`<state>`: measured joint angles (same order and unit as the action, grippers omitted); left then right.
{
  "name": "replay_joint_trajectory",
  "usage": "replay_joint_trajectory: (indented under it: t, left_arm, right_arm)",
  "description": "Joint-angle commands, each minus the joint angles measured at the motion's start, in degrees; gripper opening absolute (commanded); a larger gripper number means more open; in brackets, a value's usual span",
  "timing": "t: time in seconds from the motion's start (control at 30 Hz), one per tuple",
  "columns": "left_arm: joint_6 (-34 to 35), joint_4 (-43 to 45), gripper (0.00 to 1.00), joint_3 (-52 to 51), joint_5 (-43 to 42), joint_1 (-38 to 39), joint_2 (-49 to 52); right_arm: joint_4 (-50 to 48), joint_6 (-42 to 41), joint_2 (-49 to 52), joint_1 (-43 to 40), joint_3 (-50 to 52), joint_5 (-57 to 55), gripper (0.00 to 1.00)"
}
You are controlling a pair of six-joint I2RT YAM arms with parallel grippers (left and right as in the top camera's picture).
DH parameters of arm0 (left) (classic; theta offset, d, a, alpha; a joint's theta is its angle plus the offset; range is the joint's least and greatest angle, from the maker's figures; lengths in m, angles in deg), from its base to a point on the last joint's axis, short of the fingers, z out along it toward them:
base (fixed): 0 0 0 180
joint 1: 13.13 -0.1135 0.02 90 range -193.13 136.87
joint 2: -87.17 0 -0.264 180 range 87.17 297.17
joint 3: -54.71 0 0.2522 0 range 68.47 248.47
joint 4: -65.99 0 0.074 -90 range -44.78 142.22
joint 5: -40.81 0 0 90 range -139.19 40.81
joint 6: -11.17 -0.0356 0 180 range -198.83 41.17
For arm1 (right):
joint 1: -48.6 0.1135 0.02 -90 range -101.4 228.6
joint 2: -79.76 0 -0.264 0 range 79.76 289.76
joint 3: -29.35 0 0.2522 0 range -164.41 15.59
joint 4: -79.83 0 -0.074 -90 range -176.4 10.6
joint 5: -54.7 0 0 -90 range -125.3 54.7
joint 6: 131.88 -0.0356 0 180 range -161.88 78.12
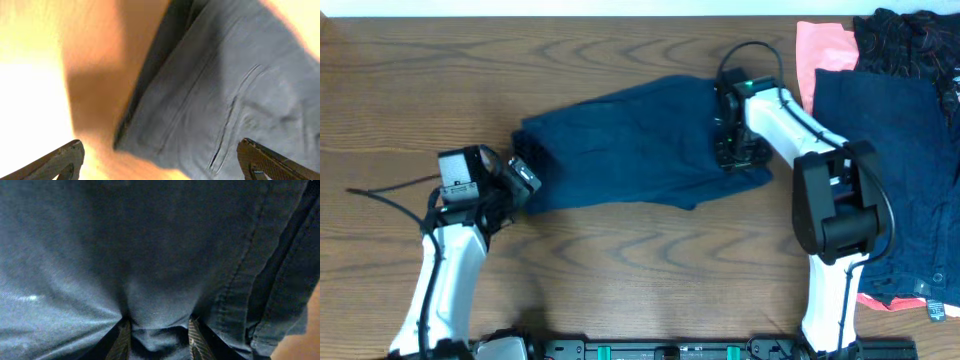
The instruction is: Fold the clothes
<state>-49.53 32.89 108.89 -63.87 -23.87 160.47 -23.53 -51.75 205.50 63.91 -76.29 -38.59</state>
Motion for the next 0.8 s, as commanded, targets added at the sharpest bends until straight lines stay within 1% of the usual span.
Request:
replay_joint_trajectory:
  t: [0.0,0.1,0.2,0.23,0.3,0.33,0.4,0.57,0.6,0.63,0.67,0.7,0.73,0.77]
  left_arm:
    - [-7.28,2.10,0.98,1.18,-0.15,-0.22,0.87]
    - [-9.94,6.36,0.98,1.18,-5.16,-0.22,4.76]
    - [-10.45,10.01,0.98,1.75,-9.66,-0.22,10.08]
    - [-10.45,10.97,0.98,2.10,-11.13,-0.22,11.85]
    - [-10.43,13.00,0.98,3.13,-15.13,-0.17,15.76]
    - [-10.40,13.62,0.98,3.67,-16.83,-0.07,17.40]
    - [-10.36,14.32,0.98,4.70,-18.23,0.39,20.37]
    - [-10.16,14.01,0.99,5.35,-18.43,2.97,25.27]
    - [-10.19,13.75,0.98,5.35,-18.43,3.67,25.77]
    - [-10.19,13.35,0.93,5.35,-18.40,4.42,26.16]
    - [-10.19,12.98,0.82,5.35,-18.38,5.09,26.32]
    - [-10.21,12.79,0.67,5.35,-18.34,5.57,26.32]
    - [-10.21,12.79,0.49,5.35,-18.34,5.86,26.25]
    - [-10.19,12.79,0.24,5.38,-18.36,5.84,26.18]
  right_arm:
    - [0.24,-1.88,-0.81,-2.03,2.08,-4.02,0.37]
    - [0.11,-1.88,-4.66,-2.27,1.92,-3.74,0.39]
    - [-0.11,-1.88,-9.05,-2.23,1.92,-3.74,0.41]
    - [-0.11,-1.88,-10.60,-2.16,1.92,-3.72,0.44]
    - [-0.11,-1.86,-13.38,-2.12,1.92,-2.93,0.72]
    - [-0.26,-1.84,-14.53,-2.12,1.92,-2.27,0.78]
    - [-0.68,-0.92,-16.61,-2.10,1.92,-0.63,0.79]
    - [-2.08,1.86,-19.04,-2.10,1.92,5.40,0.75]
    - [-2.25,1.86,-19.04,-2.10,1.92,6.40,0.75]
    - [-2.45,1.86,-18.99,-2.10,1.95,7.43,0.74]
    - [-2.51,1.95,-18.84,-2.08,1.95,8.33,0.73]
    - [-2.69,2.67,-18.78,-2.03,1.95,9.64,0.73]
    - [-2.84,3.39,-18.75,-1.97,1.95,10.86,0.71]
    - [-3.17,4.07,-18.75,-1.73,1.95,12.72,0.67]
